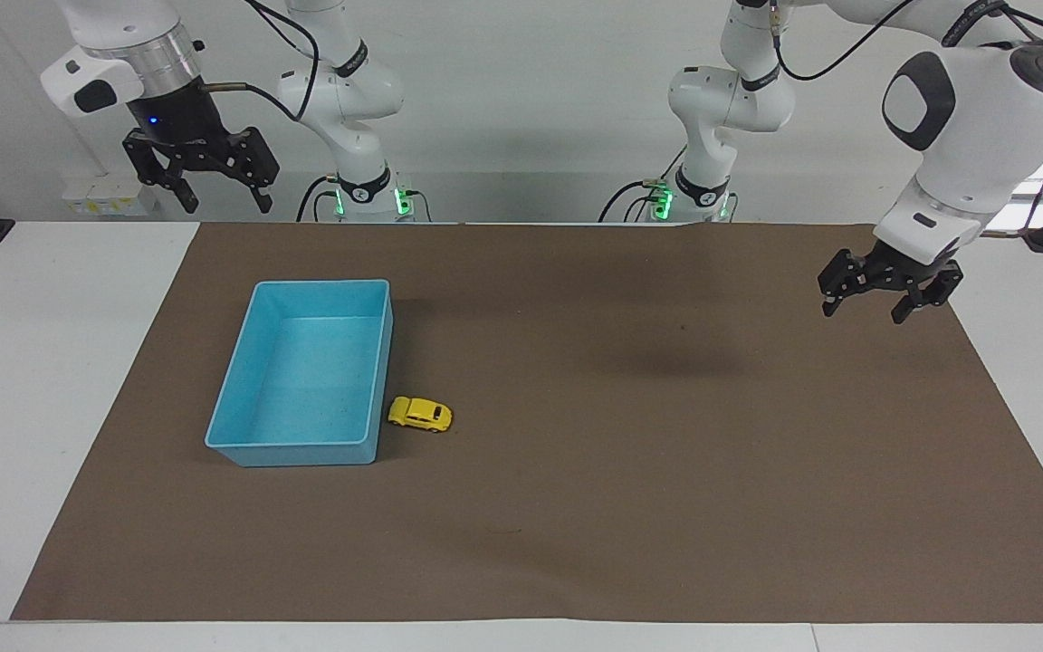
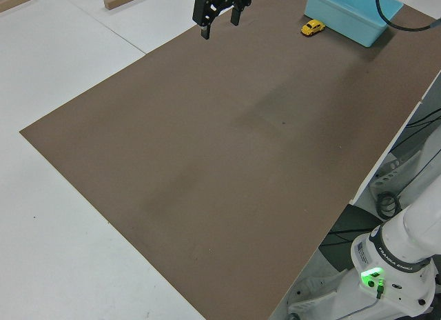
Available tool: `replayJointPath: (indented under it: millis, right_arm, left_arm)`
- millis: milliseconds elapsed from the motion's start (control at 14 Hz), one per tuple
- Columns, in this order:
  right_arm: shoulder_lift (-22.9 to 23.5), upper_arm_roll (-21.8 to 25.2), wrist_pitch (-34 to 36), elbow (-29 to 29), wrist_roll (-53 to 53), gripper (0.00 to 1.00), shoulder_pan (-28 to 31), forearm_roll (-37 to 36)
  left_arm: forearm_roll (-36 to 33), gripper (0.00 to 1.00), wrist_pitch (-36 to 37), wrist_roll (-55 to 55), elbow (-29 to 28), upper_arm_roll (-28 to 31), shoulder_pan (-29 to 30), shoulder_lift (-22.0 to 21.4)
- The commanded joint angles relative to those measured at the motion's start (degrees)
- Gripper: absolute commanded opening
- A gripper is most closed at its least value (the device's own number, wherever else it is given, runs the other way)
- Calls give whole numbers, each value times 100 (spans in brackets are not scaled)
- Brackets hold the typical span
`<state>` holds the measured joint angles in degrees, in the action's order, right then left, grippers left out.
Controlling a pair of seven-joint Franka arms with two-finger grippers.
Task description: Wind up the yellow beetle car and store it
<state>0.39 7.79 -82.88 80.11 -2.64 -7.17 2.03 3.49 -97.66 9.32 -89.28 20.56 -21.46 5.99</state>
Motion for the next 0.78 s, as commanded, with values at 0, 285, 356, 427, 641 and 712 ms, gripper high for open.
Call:
replayJointPath:
  millis: [0, 285, 356, 427, 641, 712]
  right_arm:
    - [-232, -58, 87, 206, 18, 100, -47, 122]
    - [-311, -401, 158, 294, 220, 100, -65, 113]
    - [-320, -462, 158, 303, 368, 100, -65, 122]
    - [-364, -480, 140, 355, 752, 100, -65, 122]
    - [-531, -647, 53, 688, 2191, 100, -74, 113]
    - [-549, -700, -8, 759, 2606, 100, -74, 105]
  left_arm:
    - [20, 100, 327, -499, 121, -78, 20, -316]
    - [11, 100, 344, -554, 42, -78, 2, -432]
    - [11, 100, 344, -554, 42, -69, 37, -432]
    - [11, 100, 388, -554, 42, -61, 46, -441]
    - [-15, 100, 546, -563, 51, -52, 46, -441]
    - [-6, 100, 555, -563, 42, -52, 46, -441]
